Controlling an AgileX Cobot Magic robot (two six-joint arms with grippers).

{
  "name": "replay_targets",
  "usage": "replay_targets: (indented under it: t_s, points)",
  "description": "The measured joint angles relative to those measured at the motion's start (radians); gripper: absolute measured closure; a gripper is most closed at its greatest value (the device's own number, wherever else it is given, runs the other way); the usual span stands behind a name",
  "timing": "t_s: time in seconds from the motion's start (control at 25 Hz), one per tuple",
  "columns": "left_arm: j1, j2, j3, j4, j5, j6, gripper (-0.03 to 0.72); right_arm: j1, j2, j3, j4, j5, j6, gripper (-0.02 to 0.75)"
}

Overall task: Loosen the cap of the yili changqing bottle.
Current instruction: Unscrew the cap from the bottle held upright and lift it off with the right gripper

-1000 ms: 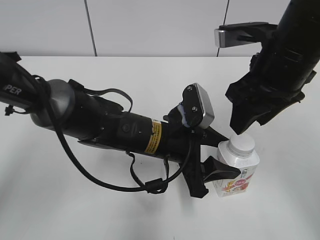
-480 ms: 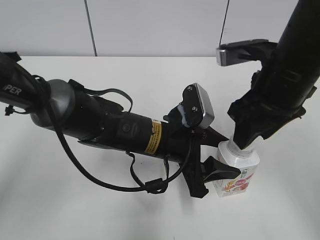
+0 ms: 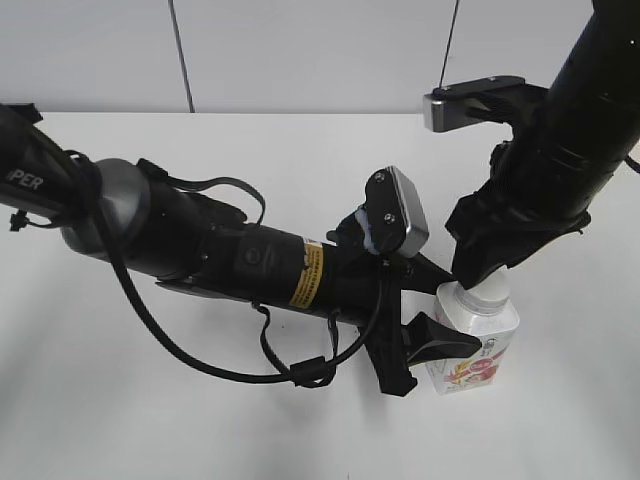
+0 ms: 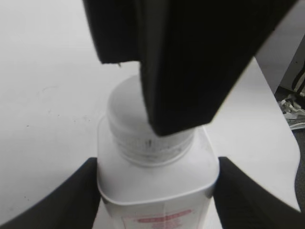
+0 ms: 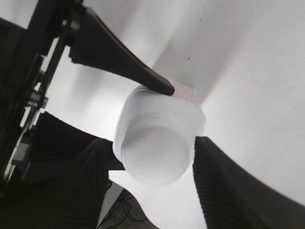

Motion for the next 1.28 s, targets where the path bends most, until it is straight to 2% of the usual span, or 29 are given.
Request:
replay_targets:
  t_s: [0.72,0.92,1.08,1.2,1.28]
  points:
    - [0.000,0.000,0.000,0.000,0.000,0.000,0.249,0.000,0.055,0.000,0.002,0.027,-0.014,0.287]
    - [0.000,0.000,0.000,0.001,0.000,0.000,0.249,0.000,0.055,0.000,-0.004,0.035,-0.020,0.346]
    - [0.000,0.000,0.000,0.001,0.000,0.000,0.249,0.000,0.055,0.000,-0.004,0.035,-0.032,0.346]
    - [0.000,0.000,0.000,0.001,0.000,0.000,0.249,0.000,0.055,0.000,-0.004,0.035,-0.088,0.346]
    - [0.000,0.000,0.000,0.001,0.000,0.000,0.249,0.000,0.055,0.000,-0.006,0.035,-0.204,0.346]
